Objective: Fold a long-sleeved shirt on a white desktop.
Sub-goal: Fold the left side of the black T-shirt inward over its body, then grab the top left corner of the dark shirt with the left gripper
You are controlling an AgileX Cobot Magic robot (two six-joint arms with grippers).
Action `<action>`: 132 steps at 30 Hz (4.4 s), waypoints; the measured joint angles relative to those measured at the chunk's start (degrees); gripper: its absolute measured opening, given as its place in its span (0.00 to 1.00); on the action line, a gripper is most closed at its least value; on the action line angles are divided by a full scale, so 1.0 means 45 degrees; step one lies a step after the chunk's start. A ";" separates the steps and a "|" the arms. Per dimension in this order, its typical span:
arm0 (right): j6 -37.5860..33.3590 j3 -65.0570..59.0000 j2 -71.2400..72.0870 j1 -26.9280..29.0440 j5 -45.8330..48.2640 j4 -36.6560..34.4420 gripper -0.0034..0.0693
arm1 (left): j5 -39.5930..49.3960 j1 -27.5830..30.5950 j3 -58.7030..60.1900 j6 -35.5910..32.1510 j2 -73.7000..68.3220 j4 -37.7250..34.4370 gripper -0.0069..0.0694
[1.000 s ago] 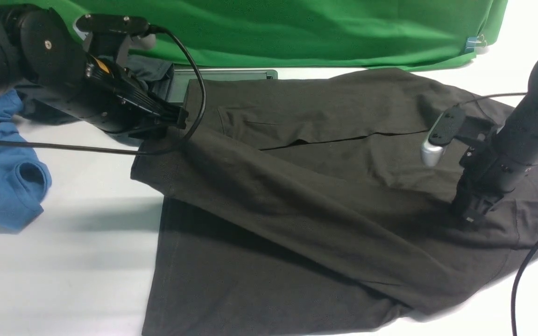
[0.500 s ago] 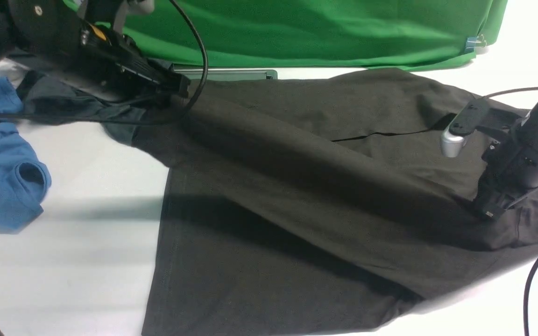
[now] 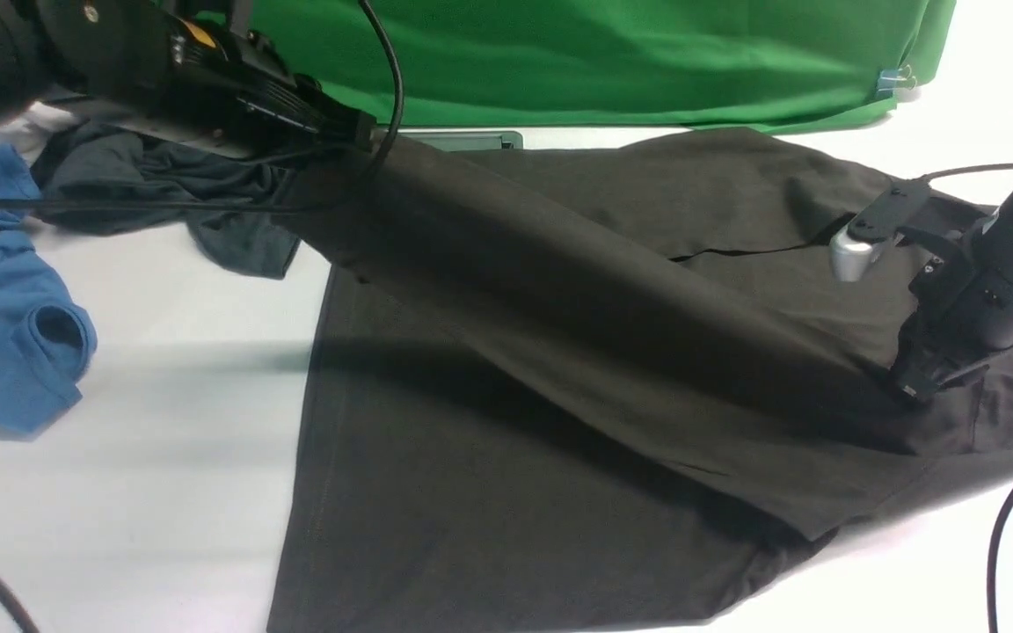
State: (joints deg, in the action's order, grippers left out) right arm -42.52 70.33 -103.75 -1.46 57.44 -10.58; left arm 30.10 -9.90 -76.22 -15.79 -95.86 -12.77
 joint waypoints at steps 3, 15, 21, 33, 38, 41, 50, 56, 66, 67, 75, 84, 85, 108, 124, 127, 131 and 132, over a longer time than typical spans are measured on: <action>0.0704 0.0000 0.0000 0.0397 -0.0290 -0.0012 0.10 | -0.0130 0.0000 0.0000 -0.0080 -0.0431 0.0001 0.15; 0.2851 0.0000 0.0000 0.1084 -0.1332 -0.0198 0.33 | -0.0609 -0.0002 0.0000 -0.0082 -0.2222 -0.0566 0.16; 0.2863 0.0000 0.0068 0.0922 -0.1187 -0.0200 0.80 | -0.0620 -0.0002 -0.0040 -0.0055 -0.2308 -0.0554 0.29; 0.4243 -0.0712 0.3272 0.0828 -0.1875 0.0025 0.73 | 0.1722 0.0184 -0.0010 0.1972 0.0151 0.2399 0.98; 0.4552 -0.2937 0.4356 0.0676 -0.3197 0.0002 0.63 | 0.2782 0.0184 0.1520 0.1043 0.0943 -0.0317 1.00; 0.4649 -0.4034 0.4407 0.0676 -0.3796 0.0002 0.44 | 0.2388 0.0173 0.2845 -0.0059 0.0816 -0.1772 1.00; 0.5110 -0.4386 0.4442 -0.0179 -0.4168 -0.0298 0.11 | 0.1912 0.1332 0.0526 0.0778 -0.0893 -0.3082 0.86; 0.4825 -0.4386 0.4442 -0.1561 -0.4014 -0.0384 0.12 | 0.3541 0.2074 -0.2911 0.0874 -0.3640 -0.3875 0.74; 0.4784 -0.4386 0.4442 -0.1997 -0.4150 -0.0428 0.15 | 0.4753 0.1784 -0.6790 0.0952 -0.7474 -0.4403 0.69; 0.4770 -0.4386 0.4442 -0.1997 -0.4297 -0.0504 0.16 | 0.5037 0.1784 -0.7246 0.1081 -0.7953 -0.4334 0.69; 0.4575 -0.4386 0.4442 -0.2186 -0.4595 -0.0588 0.19 | 0.5983 0.1795 -0.8623 0.2192 -0.8555 -0.3063 0.69; 0.4524 -0.4386 0.4442 -0.2250 -0.4855 -0.0617 0.22 | 0.6543 0.1780 -0.8650 0.2412 -0.8936 -0.2867 0.69; 0.4524 -0.4386 0.4442 -0.2250 -0.4855 -0.0617 0.22 | 0.6482 0.1780 -0.8650 0.2297 -0.8938 -0.2946 0.69; 0.4524 -0.4386 0.4442 -0.2250 -0.4890 -0.0617 0.29 | 0.6061 0.1819 -0.8664 0.1730 -0.9232 -0.3695 0.17; 0.4524 -0.4386 0.4446 -0.2250 -0.4815 -0.0617 0.33 | 0.6372 0.1823 -1.0840 0.0816 -0.9419 -0.5779 0.12; 0.4524 -0.4386 0.4446 -0.2250 -0.4809 -0.0617 0.35 | 0.6705 0.1823 -1.1520 0.0717 -0.9405 -0.6022 0.12; 0.4512 -0.4386 0.4446 -0.2250 -0.4809 -0.0617 0.36 | 0.6944 0.1823 -1.1743 0.0526 -0.9028 -0.5814 0.12; 0.4512 -0.4386 0.4446 -0.2250 -0.4809 -0.0617 0.36 | 0.6970 0.1823 -1.1774 0.0523 -0.8894 -0.5758 0.12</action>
State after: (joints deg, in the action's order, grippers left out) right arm -22.21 50.59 -83.75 -11.59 35.80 -13.36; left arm 61.47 -1.70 -129.20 -13.44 -135.88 -38.68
